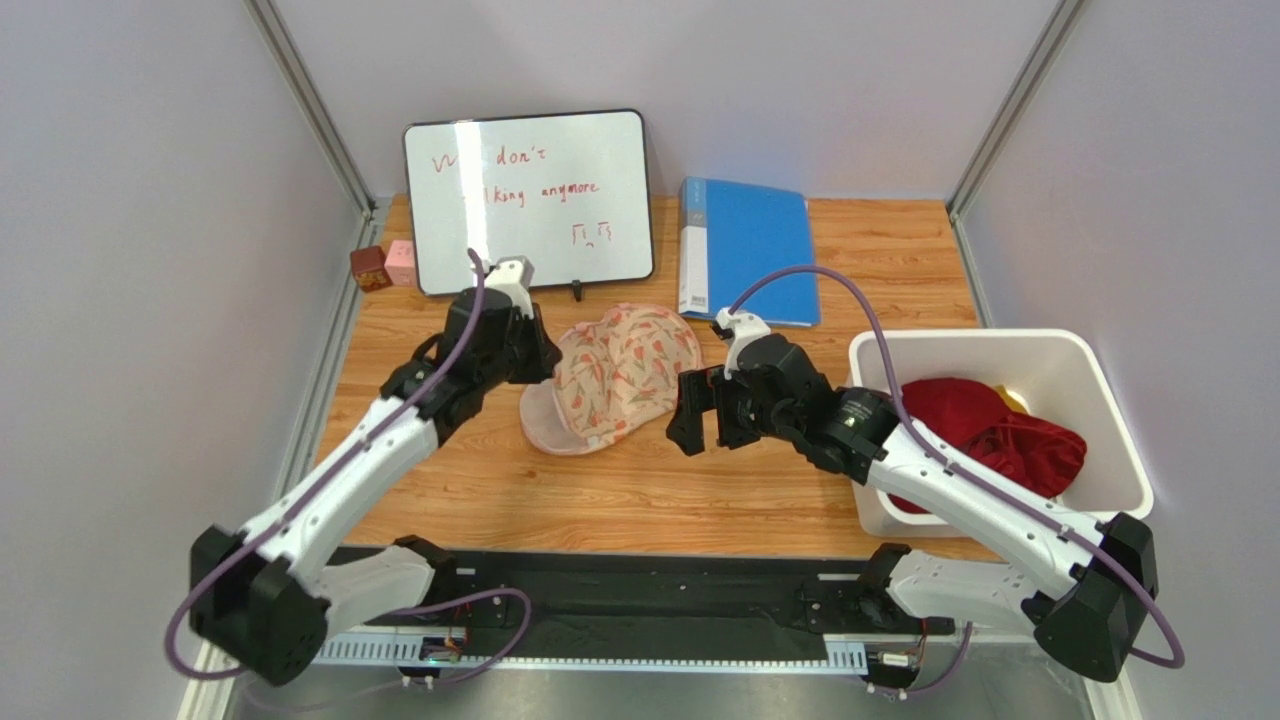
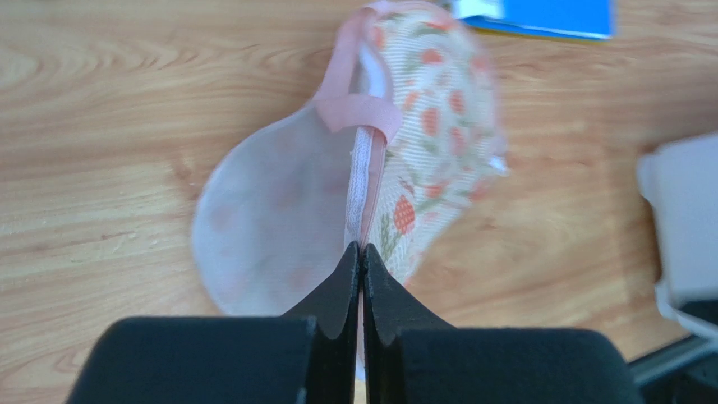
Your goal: Place the bra in the laundry bag and zip it closed
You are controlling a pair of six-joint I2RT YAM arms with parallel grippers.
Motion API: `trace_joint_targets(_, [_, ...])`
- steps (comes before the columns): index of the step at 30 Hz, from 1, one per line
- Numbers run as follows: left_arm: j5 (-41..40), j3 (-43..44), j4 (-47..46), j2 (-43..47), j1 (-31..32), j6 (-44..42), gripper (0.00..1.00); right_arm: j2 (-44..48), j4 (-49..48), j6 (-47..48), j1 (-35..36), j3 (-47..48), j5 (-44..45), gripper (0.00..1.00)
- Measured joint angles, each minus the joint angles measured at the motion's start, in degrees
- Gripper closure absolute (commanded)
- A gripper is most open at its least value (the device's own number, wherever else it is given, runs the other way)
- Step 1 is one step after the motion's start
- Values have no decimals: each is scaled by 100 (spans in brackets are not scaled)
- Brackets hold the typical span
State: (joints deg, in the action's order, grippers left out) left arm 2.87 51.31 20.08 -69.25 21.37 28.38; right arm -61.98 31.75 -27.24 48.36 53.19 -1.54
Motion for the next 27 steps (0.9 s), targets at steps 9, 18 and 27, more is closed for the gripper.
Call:
trace_joint_targets(9, [-1794,-905,223,2280,2918,26,100,83,850,-754,-76,44,1370,0])
trace_joint_targets(18, [-2518,-1130,-411,149,5939,195,100,1399,973,-1045,-339,44,2271,0])
trace_joint_targets(27, [-2455,-260,-758,-1305,6286,197,34,1550,1397,-931,-503,59,2579,0])
